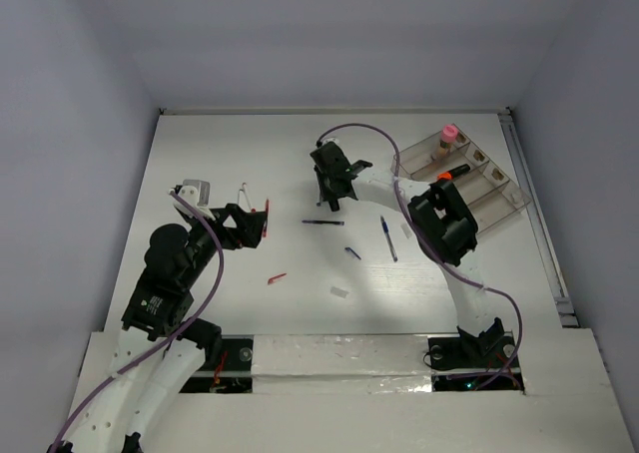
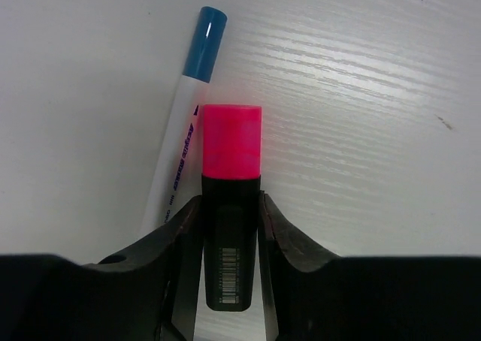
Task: Sort the stationery into containers
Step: Pick up the pen from the center of the board, then place the pen in the storage box, then pick up the pen from the center of the board, then place the pen in the storage box.
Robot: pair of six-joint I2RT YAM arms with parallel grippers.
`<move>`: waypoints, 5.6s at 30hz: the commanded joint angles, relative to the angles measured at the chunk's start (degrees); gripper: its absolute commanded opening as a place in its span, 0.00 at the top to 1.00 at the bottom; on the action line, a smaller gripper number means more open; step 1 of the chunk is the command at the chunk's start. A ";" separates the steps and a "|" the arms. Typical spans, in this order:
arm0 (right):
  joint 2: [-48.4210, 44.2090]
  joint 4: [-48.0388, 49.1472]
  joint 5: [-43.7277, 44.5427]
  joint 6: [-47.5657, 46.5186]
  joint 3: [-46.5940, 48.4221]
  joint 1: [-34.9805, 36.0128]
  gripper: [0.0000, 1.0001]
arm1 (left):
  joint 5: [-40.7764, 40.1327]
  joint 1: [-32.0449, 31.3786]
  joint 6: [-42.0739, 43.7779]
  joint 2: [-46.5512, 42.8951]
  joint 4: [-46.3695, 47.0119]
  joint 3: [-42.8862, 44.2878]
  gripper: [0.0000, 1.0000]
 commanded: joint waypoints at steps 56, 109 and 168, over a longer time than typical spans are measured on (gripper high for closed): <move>-35.01 33.62 -7.17 26.96 -39.59 -40.69 0.29 | 1.40 0.36 0.24 -0.37 2.30 0.91 0.01; 10.78 -4.64 0.12 1.28 18.60 0.35 1.00 | -7.21 2.56 -2.48 1.91 -0.43 1.62 0.01; -53.79 33.44 -12.25 21.68 -52.59 -44.04 0.42 | -8.26 0.80 -1.69 11.03 -1.13 2.41 0.06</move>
